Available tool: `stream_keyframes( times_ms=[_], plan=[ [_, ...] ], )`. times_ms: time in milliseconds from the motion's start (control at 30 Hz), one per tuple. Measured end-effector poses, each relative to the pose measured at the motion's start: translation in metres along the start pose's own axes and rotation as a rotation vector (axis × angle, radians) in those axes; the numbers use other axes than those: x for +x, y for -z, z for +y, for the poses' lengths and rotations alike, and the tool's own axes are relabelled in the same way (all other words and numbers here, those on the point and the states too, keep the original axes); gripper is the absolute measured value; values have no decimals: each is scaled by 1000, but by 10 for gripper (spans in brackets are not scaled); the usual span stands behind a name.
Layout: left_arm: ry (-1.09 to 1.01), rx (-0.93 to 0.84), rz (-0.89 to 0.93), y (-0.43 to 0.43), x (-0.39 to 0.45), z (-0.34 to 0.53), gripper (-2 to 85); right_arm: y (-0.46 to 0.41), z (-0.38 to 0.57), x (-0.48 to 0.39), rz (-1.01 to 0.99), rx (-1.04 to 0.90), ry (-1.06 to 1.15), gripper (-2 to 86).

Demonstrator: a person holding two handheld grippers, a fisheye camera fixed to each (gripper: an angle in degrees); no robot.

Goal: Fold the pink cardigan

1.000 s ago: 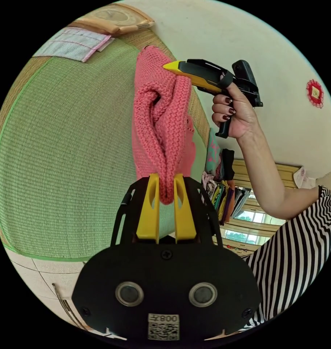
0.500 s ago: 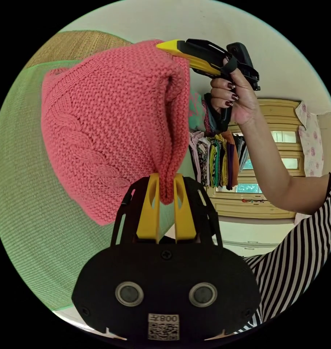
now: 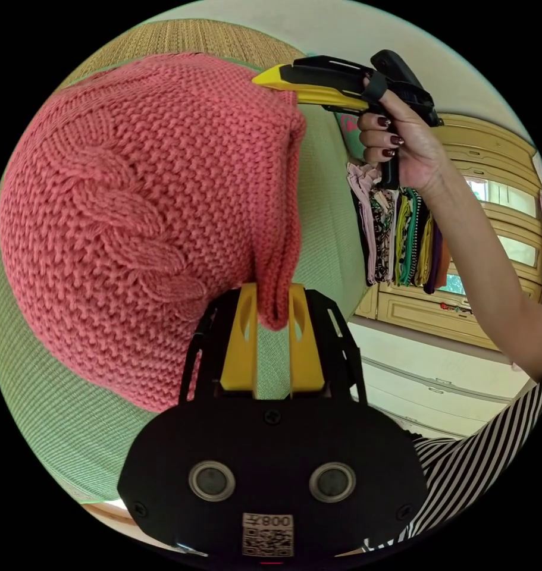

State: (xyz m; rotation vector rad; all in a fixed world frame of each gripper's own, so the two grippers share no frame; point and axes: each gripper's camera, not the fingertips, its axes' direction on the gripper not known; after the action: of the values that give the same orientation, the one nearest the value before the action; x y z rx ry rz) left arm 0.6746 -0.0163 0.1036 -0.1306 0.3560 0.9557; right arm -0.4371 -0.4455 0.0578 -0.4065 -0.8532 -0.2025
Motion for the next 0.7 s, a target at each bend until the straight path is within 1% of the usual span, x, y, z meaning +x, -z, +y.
stream_keyframes(
  times_ms=[233, 400, 500, 567, 600, 700],
  plan=[
    [-25, 59, -19, 0, 48, -14, 95, 15, 8, 54, -83, 120, -6, 40],
    [16, 47, -4, -8, 58, -29, 87, -7, -14, 80, -73, 72, -20, 69],
    [6, 37, -1, -9, 66, -39, 80, -23, -29, 98, -104, 36, -46, 67],
    [-13, 32, -9, -9, 76, -46, 75, -29, -34, 102, -135, 11, -29, 55],
    [-15, 30, -11, -8, 78, -47, 74, -29, -34, 97, -147, 14, 20, 45],
    [-33, 39, -9, -4, 90, -52, 69, -13, -27, 82, -163, 83, 147, 29]
  ],
)
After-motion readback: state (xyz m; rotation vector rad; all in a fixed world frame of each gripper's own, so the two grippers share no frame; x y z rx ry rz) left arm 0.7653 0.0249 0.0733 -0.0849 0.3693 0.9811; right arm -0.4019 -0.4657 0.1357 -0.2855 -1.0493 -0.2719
